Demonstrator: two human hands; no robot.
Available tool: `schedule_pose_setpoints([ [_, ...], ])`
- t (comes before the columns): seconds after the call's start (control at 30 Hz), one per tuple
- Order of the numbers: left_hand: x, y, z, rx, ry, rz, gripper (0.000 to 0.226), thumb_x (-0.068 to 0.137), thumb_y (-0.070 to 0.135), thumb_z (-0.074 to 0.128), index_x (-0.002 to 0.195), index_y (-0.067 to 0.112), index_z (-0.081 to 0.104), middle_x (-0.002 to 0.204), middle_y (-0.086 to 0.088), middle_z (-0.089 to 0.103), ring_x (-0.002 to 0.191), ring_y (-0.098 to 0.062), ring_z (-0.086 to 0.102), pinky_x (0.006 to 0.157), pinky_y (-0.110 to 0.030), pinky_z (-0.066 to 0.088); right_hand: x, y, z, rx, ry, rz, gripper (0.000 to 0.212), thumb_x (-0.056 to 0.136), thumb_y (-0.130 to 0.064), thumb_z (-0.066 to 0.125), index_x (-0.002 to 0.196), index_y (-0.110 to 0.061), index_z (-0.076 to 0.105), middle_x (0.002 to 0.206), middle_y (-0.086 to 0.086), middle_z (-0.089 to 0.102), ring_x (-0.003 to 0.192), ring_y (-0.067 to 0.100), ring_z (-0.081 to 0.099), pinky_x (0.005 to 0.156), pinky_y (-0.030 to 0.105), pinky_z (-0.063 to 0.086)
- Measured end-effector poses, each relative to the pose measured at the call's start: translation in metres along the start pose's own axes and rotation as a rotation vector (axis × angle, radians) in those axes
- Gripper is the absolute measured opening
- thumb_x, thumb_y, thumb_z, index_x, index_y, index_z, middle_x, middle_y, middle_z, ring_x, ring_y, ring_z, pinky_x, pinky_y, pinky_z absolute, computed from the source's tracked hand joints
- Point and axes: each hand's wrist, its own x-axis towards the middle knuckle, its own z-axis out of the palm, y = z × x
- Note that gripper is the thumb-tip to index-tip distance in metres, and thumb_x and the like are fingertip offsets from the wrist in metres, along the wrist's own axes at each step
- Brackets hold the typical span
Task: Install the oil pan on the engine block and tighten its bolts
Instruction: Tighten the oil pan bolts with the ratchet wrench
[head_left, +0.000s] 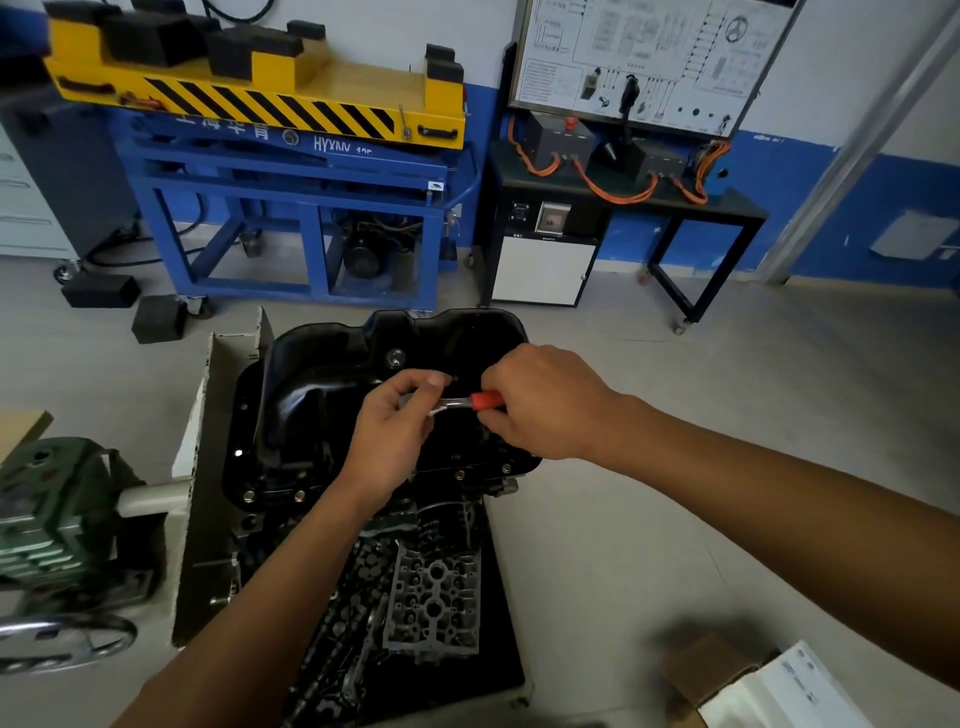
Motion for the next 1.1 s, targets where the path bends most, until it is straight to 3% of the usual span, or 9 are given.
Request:
schedule_pose_setpoints([
  [0.13, 0.003, -0.002, 0.006, 0.075, 0.091, 0.041, 0.029, 0.106, 0.021, 0.048, 0.087, 0.011, 0.068, 0.051, 0.011, 0.044, 0.048, -0.004, 0.038, 0.049, -0.018, 0.036, -0.013, -0.018, -0.011, 0.203, -0.225, -0.034, 0.049, 0.087, -0.050, 0.065, 0.052, -0.017, 0.061, 0.051, -0.003, 0.064, 0.049, 0.011, 0.058, 0.054, 0.031, 0.052],
  [0.27, 0.004, -0.006, 0.009, 0.124, 0.026, 0.099, 0.030, 0.107, 0.020, 0.046, 0.088, 0.009, 0.068, 0.068, -0.029, 0.050, 0.063, -0.026, 0.044, 0.060, -0.037, 0.039, -0.012, -0.038, -0.006, 0.278, -0.243, -0.090, 0.060, 0.087, -0.053, 0.068, 0.044, -0.022, 0.041, 0.035, -0.012, 0.045, 0.040, 0.007, 0.047, 0.046, 0.030, 0.036],
  [0.33, 0.004, -0.006, 0.008, 0.114, 0.019, 0.091, 0.030, 0.107, 0.020, 0.044, 0.090, 0.013, 0.068, 0.070, -0.021, 0.052, 0.065, -0.025, 0.044, 0.061, -0.035, 0.039, -0.010, -0.042, -0.005, 0.342, -0.244, -0.100, 0.059, 0.088, -0.050, 0.069, 0.044, -0.023, 0.039, 0.037, -0.019, 0.045, 0.044, 0.001, 0.050, 0.046, 0.027, 0.031],
  [0.47, 0.006, -0.005, 0.003, 0.070, -0.007, 0.049, 0.028, 0.101, 0.028, 0.042, 0.087, 0.019, 0.064, 0.068, 0.008, 0.055, 0.065, -0.012, 0.045, 0.062, -0.027, 0.039, -0.007, -0.039, -0.005, 0.369, -0.290, -0.086, 0.062, 0.087, -0.051, 0.070, 0.042, -0.022, 0.039, 0.032, -0.011, 0.040, 0.040, 0.006, 0.046, 0.047, 0.028, 0.031],
  [0.7, 0.005, -0.003, -0.003, 0.055, -0.159, -0.034, 0.026, 0.101, 0.029, 0.042, 0.090, 0.023, 0.066, 0.060, 0.005, 0.045, 0.055, -0.007, 0.039, 0.051, -0.024, 0.032, -0.001, -0.019, -0.014, 0.129, -0.425, -0.007, 0.053, 0.081, -0.052, 0.075, 0.047, -0.020, 0.050, 0.034, -0.010, 0.044, 0.044, 0.010, 0.045, 0.047, 0.026, 0.037],
  [0.87, 0.005, 0.000, 0.001, 0.087, -0.229, -0.104, 0.030, 0.109, 0.015, 0.035, 0.118, 0.013, 0.063, 0.055, 0.016, 0.049, 0.049, 0.001, 0.047, 0.050, -0.014, 0.040, 0.001, -0.002, -0.013, -0.152, -0.210, 0.024, 0.046, 0.081, -0.043, 0.075, 0.057, -0.025, 0.040, 0.061, -0.004, 0.045, 0.052, 0.012, 0.041, 0.047, 0.027, 0.025],
  [0.93, 0.007, 0.002, 0.001, 0.065, -0.254, -0.132, 0.032, 0.109, 0.016, 0.035, 0.127, 0.013, 0.061, 0.051, 0.012, 0.039, 0.045, -0.003, 0.037, 0.047, -0.017, 0.033, 0.006, 0.003, -0.010, -0.204, -0.105, 0.043, 0.042, 0.085, -0.036, 0.071, 0.061, -0.023, 0.039, 0.070, -0.003, 0.044, 0.055, 0.015, 0.039, 0.050, 0.028, 0.026],
  [1.03, 0.011, -0.001, -0.001, 0.028, -0.316, -0.128, 0.032, 0.108, 0.018, 0.036, 0.129, 0.011, 0.059, 0.050, 0.009, 0.034, 0.044, -0.008, 0.028, 0.048, -0.026, 0.020, 0.011, 0.005, -0.005, -0.218, 0.009, 0.045, 0.016, 0.091, -0.031, 0.063, 0.080, -0.021, 0.059, 0.084, 0.000, 0.048, 0.068, 0.020, 0.048, 0.058, 0.032, 0.034],
  [1.1, 0.013, -0.002, -0.004, -0.009, -0.373, -0.112, 0.034, 0.103, 0.025, 0.042, 0.126, 0.011, 0.063, 0.049, 0.009, 0.033, 0.044, -0.009, 0.026, 0.049, -0.030, 0.016, 0.014, 0.005, -0.001, -0.221, 0.057, 0.038, 0.014, 0.093, -0.032, 0.060, 0.091, -0.020, 0.066, 0.087, 0.000, 0.049, 0.071, 0.020, 0.047, 0.061, 0.033, 0.037],
])
